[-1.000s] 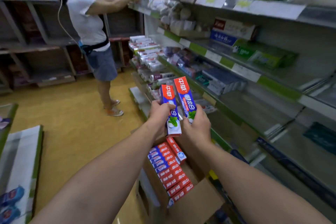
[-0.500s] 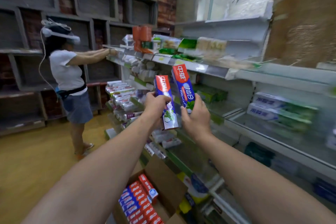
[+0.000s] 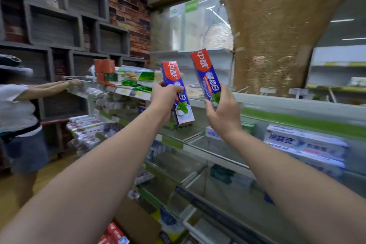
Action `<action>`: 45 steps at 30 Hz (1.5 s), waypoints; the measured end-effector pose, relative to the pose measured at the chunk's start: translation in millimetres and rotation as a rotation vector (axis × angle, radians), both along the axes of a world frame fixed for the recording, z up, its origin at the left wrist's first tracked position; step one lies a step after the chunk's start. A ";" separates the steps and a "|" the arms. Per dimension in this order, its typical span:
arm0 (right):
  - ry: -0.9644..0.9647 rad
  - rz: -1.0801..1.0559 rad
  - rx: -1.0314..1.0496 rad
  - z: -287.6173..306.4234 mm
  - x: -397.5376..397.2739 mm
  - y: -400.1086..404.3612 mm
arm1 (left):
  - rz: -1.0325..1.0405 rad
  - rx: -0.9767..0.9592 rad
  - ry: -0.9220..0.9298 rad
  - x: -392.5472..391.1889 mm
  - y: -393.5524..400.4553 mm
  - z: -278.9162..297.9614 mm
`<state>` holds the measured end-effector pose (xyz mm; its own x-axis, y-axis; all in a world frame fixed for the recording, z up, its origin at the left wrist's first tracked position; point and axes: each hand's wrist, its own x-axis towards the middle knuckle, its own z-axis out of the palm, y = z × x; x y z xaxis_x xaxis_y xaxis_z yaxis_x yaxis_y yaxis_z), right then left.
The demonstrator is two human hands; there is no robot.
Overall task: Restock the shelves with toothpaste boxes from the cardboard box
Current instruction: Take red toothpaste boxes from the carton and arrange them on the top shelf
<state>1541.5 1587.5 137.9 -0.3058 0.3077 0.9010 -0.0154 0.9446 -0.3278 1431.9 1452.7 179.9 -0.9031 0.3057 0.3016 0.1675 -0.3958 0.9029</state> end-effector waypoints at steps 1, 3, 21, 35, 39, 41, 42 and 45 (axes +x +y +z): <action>0.009 -0.019 0.015 6.4 9.1 8.0 | -0.013 -0.001 0.011 6.7 7.3 6.9; 0.029 -0.054 0.037 17.4 25.5 22.3 | -0.040 0.002 0.033 18.5 21.5 20.6; 0.092 -0.382 0.159 88.0 48.8 125.9 | -0.294 0.100 0.082 -6.8 163.5 75.3; 0.065 -0.535 0.174 98.1 17.2 161.4 | -0.427 0.023 0.092 -48.6 253.2 52.4; 0.067 -0.555 0.159 97.6 9.5 166.6 | -0.464 0.014 0.067 -58.4 266.4 49.0; 0.049 -0.583 0.158 98.2 8.3 169.2 | -0.477 0.003 0.077 -61.3 268.4 50.8; 0.044 -0.595 0.156 99.0 8.4 170.6 | -0.487 -0.003 0.079 -63.2 269.8 52.0; 0.030 -0.609 0.143 100.1 9.1 174.5 | -0.519 -0.012 0.094 -67.6 275.4 54.0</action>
